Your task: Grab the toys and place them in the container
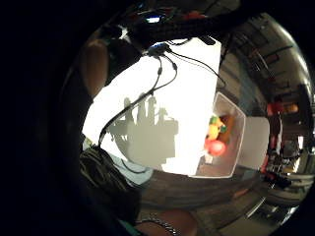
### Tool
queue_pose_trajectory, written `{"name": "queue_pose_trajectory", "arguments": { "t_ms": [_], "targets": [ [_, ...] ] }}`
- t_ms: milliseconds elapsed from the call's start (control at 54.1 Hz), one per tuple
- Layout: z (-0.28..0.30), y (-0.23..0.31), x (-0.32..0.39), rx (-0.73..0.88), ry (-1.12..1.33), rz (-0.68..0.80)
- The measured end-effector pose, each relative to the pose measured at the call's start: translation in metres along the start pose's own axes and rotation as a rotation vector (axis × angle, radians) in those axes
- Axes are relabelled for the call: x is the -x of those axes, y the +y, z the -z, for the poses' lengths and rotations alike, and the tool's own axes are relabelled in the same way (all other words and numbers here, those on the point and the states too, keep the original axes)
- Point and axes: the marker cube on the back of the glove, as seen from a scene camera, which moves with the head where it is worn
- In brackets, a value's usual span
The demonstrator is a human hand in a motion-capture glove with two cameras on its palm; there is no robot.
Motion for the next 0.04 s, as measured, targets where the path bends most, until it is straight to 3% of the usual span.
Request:
{"name": "queue_pose_trajectory", "arguments": {
  "t_ms": [37],
  "targets": [
    [-0.0002, 0.0017, -0.0028, -0.008, -0.003, -0.007]
  ]
}}
